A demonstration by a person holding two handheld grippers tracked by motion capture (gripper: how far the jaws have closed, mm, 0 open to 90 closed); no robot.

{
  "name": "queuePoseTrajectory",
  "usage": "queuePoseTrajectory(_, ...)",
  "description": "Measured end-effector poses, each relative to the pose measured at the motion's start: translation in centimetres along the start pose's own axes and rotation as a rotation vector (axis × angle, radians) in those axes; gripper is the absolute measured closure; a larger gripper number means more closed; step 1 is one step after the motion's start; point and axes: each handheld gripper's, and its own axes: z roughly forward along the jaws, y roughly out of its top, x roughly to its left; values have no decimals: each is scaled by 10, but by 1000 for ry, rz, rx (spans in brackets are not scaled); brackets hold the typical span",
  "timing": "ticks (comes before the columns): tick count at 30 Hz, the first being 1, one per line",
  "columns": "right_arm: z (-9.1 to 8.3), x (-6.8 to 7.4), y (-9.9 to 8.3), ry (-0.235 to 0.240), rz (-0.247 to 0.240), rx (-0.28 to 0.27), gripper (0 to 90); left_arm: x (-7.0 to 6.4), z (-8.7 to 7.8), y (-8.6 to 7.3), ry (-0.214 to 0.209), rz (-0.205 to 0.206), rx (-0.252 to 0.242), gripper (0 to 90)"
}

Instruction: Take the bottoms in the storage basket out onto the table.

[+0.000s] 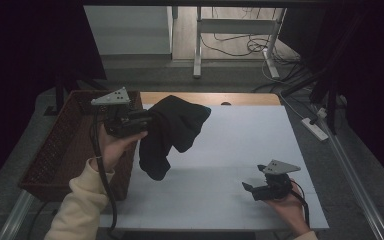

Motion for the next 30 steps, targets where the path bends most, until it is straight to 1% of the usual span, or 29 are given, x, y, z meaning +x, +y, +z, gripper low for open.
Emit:
queuePoseTrajectory(8,0,0,0,-5,-1,1,123,0,10,-7,-6,3,30,751)
queuePoseTrajectory(9,0,1,0,-12,-1,0,123,0,12,-8,-7,2,35,751)
queuePoseTrajectory(10,0,0,0,-3,-1,1,123,0,13,-8,-8,2,39,751)
queuePoseTrajectory(13,0,0,0,-4,-1,1,123,1,17,-10,0,3,45,751)
queuePoseTrajectory(14,0,1,0,-17,-2,-1,123,1,18,-10,2,4,47,751)
queuePoseTrajectory(16,0,1,0,-15,-2,-1,123,1,22,-12,6,4,55,751)
queuePoseTrajectory(23,0,1,0,-14,-3,-6,123,5,39,-20,2,-4,113,750)
queuePoseTrajectory(27,0,1,0,-14,-3,-7,123,5,50,-25,10,5,148,751)
queuePoseTrajectory(30,0,1,0,-14,-4,-7,123,7,57,-27,7,2,164,750)
